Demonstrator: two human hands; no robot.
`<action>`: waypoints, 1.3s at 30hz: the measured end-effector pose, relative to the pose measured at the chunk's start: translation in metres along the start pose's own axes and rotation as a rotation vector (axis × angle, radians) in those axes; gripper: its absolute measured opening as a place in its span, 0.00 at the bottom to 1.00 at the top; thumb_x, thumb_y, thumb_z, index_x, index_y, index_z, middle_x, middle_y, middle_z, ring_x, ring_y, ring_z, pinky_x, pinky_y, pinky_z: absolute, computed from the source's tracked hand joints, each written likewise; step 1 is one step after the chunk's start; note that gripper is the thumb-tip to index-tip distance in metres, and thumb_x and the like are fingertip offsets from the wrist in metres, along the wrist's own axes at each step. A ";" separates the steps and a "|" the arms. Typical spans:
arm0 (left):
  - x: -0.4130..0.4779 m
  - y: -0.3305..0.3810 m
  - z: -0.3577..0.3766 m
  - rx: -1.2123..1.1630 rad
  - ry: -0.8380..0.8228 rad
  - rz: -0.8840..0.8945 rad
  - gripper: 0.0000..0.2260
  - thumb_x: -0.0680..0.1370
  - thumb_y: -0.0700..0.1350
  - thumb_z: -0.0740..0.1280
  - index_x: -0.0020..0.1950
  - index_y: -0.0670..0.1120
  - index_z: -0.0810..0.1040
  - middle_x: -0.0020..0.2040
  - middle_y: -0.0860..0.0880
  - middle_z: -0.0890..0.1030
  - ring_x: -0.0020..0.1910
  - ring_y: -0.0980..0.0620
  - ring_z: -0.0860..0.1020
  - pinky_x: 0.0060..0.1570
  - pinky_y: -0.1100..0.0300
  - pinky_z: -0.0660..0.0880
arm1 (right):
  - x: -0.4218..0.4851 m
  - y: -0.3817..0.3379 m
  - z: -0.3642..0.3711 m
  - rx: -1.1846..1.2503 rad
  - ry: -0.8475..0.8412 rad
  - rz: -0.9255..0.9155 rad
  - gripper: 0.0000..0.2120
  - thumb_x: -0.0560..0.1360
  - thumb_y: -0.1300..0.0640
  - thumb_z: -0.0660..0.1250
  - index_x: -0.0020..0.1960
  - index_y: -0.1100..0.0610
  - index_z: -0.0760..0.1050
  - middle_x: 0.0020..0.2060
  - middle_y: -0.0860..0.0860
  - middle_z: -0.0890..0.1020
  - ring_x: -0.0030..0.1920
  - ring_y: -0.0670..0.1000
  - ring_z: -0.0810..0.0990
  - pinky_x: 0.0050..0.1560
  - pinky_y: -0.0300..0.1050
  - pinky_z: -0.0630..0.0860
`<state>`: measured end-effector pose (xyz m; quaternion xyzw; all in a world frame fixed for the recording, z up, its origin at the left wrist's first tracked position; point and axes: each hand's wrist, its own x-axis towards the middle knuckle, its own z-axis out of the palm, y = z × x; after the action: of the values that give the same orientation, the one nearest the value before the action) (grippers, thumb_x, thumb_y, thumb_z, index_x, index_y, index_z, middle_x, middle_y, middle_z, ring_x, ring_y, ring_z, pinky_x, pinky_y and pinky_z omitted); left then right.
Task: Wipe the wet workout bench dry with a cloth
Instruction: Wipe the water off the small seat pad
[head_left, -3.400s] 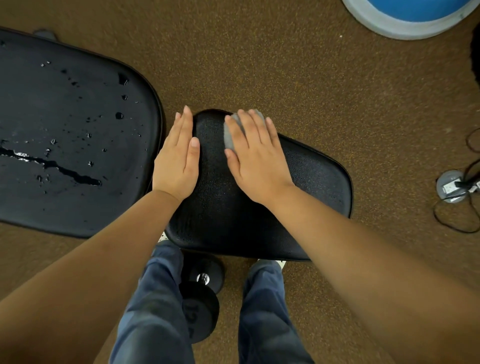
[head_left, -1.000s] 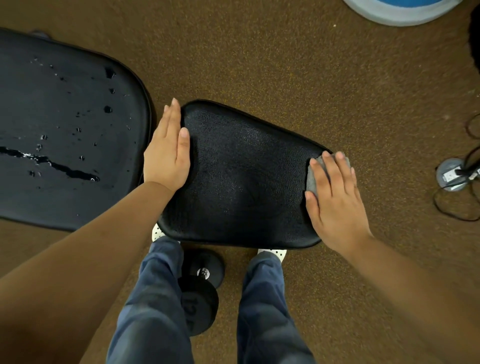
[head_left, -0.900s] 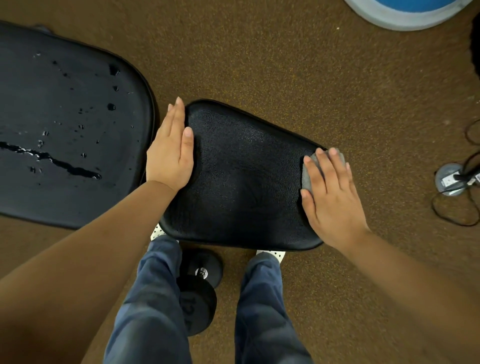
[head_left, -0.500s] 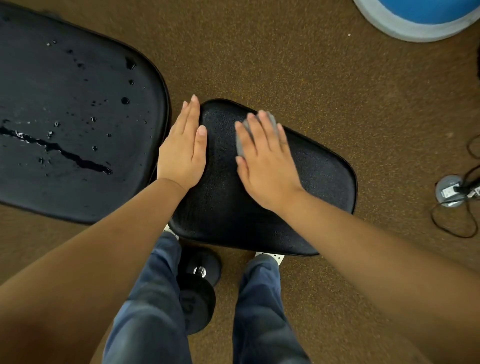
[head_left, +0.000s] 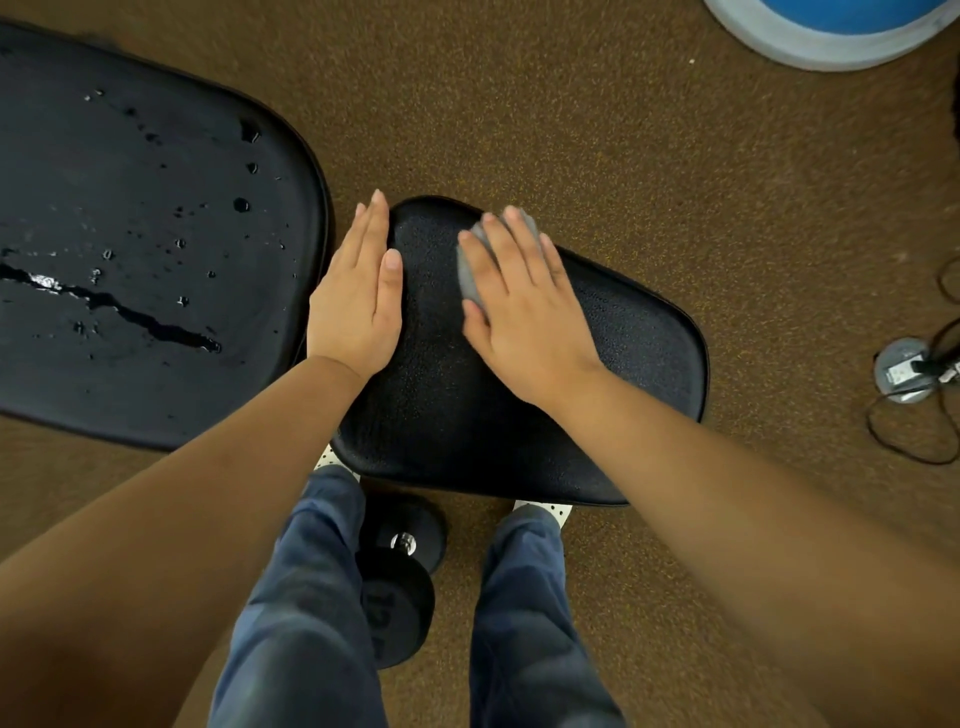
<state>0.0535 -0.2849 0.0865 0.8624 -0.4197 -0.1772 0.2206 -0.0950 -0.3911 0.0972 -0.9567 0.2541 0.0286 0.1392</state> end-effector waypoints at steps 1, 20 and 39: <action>0.000 0.001 0.000 -0.002 0.002 0.000 0.22 0.84 0.49 0.48 0.78 0.47 0.54 0.78 0.51 0.58 0.77 0.55 0.54 0.67 0.64 0.56 | -0.012 0.008 -0.002 0.005 -0.005 0.022 0.28 0.78 0.50 0.54 0.75 0.59 0.59 0.74 0.57 0.62 0.76 0.57 0.54 0.75 0.54 0.52; 0.001 -0.002 0.003 0.051 0.010 0.005 0.23 0.84 0.50 0.47 0.78 0.46 0.53 0.78 0.50 0.57 0.77 0.55 0.53 0.65 0.74 0.50 | -0.196 0.096 0.024 0.095 0.053 -0.134 0.25 0.81 0.49 0.49 0.75 0.57 0.56 0.72 0.58 0.62 0.77 0.56 0.51 0.75 0.58 0.50; 0.004 -0.015 -0.015 -0.300 -0.226 0.024 0.24 0.84 0.53 0.46 0.79 0.48 0.48 0.79 0.51 0.51 0.77 0.57 0.47 0.66 0.78 0.42 | -0.077 -0.130 0.052 0.006 0.053 0.436 0.28 0.80 0.47 0.50 0.76 0.59 0.56 0.74 0.61 0.60 0.75 0.59 0.53 0.74 0.58 0.50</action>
<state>0.0731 -0.2766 0.0908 0.7894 -0.4211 -0.3310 0.3000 -0.0964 -0.2316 0.0895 -0.8792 0.4584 0.0322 0.1258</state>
